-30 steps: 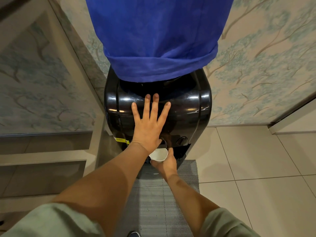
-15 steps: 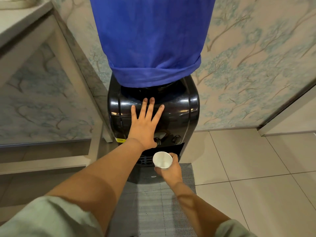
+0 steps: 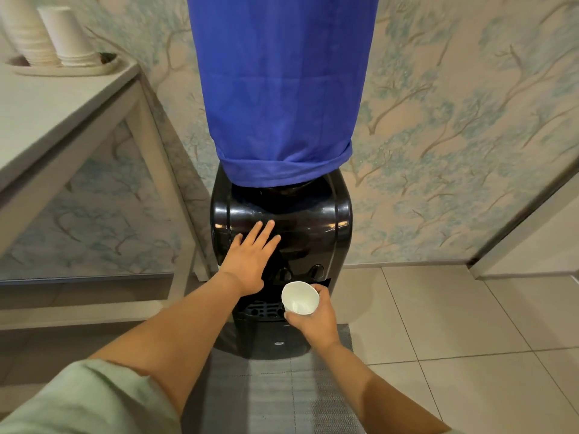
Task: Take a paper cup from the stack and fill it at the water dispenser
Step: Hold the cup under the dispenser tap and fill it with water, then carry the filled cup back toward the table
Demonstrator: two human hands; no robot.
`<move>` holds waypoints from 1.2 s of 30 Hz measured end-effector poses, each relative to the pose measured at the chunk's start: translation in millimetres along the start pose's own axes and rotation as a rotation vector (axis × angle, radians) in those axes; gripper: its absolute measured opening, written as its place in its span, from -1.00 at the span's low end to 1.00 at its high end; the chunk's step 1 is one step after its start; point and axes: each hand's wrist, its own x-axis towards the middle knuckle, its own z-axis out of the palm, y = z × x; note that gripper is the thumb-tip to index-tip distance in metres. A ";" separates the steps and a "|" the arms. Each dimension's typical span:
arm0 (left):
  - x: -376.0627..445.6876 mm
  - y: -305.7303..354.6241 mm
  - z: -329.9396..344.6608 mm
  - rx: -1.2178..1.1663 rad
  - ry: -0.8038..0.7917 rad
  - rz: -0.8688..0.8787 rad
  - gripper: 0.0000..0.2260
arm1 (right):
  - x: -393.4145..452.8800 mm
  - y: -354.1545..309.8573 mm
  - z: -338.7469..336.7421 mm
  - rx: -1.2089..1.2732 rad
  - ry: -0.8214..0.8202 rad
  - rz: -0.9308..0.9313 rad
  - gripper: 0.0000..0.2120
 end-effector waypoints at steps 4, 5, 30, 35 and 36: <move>-22.8 -9.2 2.7 0.003 -0.012 -0.061 -0.21 | -4.2 -11.0 -8.0 0.009 -0.013 -0.059 -0.32; -29.6 -12.5 3.2 0.003 -0.015 -0.092 -0.22 | -5.2 -13.5 -10.4 0.005 -0.025 -0.078 -0.32; -183.0 -152.7 -148.8 0.037 0.517 -0.282 -0.52 | -83.8 -152.4 36.9 0.076 0.001 -0.351 -0.37; -223.2 -180.6 -165.8 -0.371 0.823 -0.592 -0.60 | -109.4 -214.7 77.9 0.108 -0.030 -0.450 -0.38; -228.8 -184.7 -169.9 -0.435 0.865 -0.635 -0.61 | -115.0 -228.1 86.4 0.122 -0.041 -0.472 -0.37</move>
